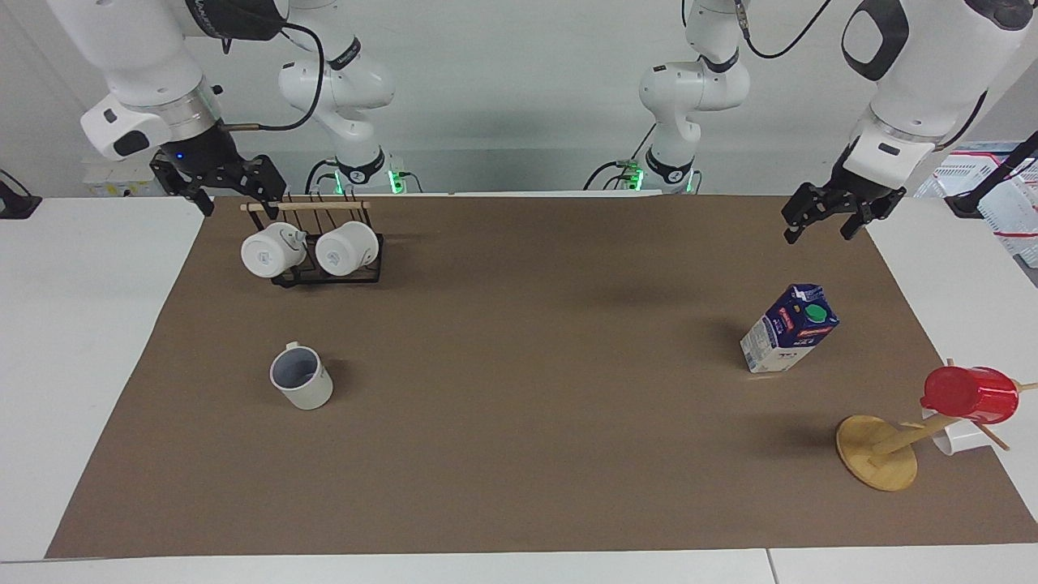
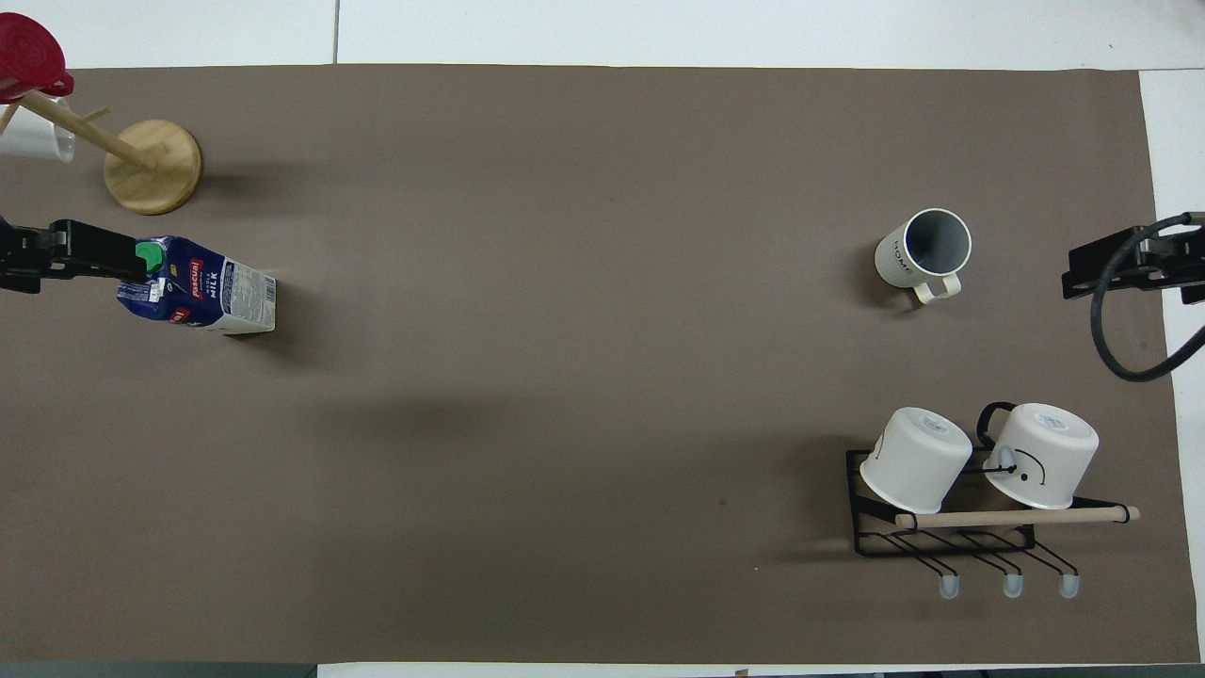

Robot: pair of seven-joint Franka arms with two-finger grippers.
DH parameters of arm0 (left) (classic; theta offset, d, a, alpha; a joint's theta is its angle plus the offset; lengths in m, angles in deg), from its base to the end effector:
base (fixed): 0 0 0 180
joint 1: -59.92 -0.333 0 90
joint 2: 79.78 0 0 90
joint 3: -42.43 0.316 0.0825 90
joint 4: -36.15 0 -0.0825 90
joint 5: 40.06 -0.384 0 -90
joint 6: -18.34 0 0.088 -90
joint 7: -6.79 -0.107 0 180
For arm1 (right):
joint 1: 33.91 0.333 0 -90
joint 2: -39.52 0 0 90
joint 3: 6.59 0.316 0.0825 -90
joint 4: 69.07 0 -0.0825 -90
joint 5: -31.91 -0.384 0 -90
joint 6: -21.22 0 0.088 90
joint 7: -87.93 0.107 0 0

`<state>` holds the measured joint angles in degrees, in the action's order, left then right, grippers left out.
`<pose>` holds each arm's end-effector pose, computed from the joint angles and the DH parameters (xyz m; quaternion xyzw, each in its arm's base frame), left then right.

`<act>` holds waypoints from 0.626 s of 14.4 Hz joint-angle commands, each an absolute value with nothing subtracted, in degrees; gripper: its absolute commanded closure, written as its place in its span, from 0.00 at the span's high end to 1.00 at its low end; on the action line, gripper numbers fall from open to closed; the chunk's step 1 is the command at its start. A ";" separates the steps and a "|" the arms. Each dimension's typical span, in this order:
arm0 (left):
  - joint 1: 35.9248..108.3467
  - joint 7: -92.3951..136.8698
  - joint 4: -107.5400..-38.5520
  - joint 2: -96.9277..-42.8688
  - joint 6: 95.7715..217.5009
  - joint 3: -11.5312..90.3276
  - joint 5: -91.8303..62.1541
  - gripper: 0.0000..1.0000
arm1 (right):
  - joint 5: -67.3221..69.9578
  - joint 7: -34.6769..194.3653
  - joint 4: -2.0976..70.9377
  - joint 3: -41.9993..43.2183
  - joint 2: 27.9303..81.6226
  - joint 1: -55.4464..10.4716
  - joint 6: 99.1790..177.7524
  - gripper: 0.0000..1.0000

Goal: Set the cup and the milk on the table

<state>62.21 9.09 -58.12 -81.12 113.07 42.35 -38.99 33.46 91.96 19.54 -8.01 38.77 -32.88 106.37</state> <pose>0.5536 -0.0248 0.6094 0.9998 0.0000 0.0153 0.0099 0.5418 -0.0069 0.6358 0.9989 -0.0394 -0.0232 0.0141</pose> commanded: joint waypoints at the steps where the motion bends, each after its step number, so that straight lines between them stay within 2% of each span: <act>1: 62.03 8.90 -59.30 -82.60 112.74 42.34 -39.89 1.00 | 32.96 91.36 21.54 -7.56 37.94 -33.74 108.49 1.00; 6: 62.03 8.55 -60.00 -82.68 113.70 42.34 -39.89 1.00 | 33.66 91.09 24.27 -7.65 37.24 -34.00 113.76 1.00; 9: 62.03 8.55 -60.87 -82.86 115.80 42.34 -39.89 1.00 | 34.19 90.48 24.28 -7.56 40.03 -34.26 114.11 1.00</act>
